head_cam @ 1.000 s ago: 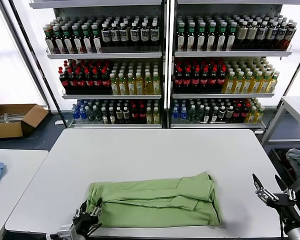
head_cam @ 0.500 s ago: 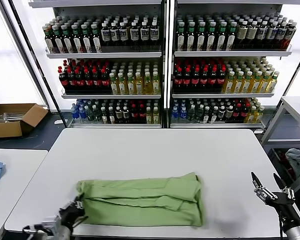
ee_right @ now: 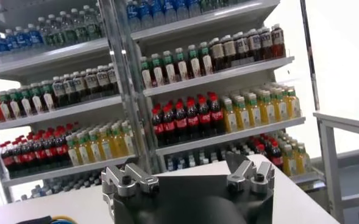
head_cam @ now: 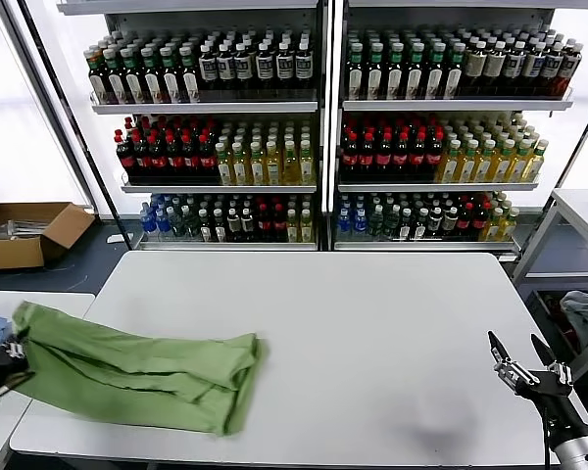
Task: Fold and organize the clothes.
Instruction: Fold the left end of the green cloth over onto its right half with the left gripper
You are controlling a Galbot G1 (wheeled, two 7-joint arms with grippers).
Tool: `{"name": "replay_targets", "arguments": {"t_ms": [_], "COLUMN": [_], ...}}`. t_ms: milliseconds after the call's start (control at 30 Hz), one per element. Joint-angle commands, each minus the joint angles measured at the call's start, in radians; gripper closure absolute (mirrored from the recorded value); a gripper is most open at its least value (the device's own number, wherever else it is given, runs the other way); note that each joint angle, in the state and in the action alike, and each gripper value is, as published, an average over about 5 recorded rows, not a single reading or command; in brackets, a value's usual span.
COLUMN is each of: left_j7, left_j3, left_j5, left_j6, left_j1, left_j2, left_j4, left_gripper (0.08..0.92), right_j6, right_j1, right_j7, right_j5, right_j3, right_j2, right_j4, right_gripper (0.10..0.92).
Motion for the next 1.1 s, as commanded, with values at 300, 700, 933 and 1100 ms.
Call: {"name": "replay_targets", "arguments": {"t_ms": [300,700,933,1100], "left_j7": [-0.072,-0.118,-0.137,-0.171], "left_j3": [0.264,0.531,0.606,0.638], "left_j5": [-0.086,-0.094,-0.114,-0.131], "left_j6": [0.145,0.153,0.179,0.187], "left_j1": [-0.062,-0.113,-0.114,-0.122], "left_j2": [-0.185,-0.379,-0.420,-0.454], "left_j4": [-0.366,-0.268,-0.211,-0.215], "left_gripper": [0.909,0.909,0.909,0.864], "right_j6": [-0.010,-0.013,-0.009,-0.010], "right_j1": [0.028,0.025,0.020,0.028], "right_j7": [0.005,-0.002,-0.007,-0.009], "right_j5": [-0.017,-0.041,-0.041,-0.046], "right_j3": [-0.023,-0.058,-0.057,-0.070], "right_j2": [0.010,0.018,0.018,0.024], "right_j4": [0.003,0.008,-0.004,-0.016], "right_gripper": [0.203,0.203,0.203,0.203]}}
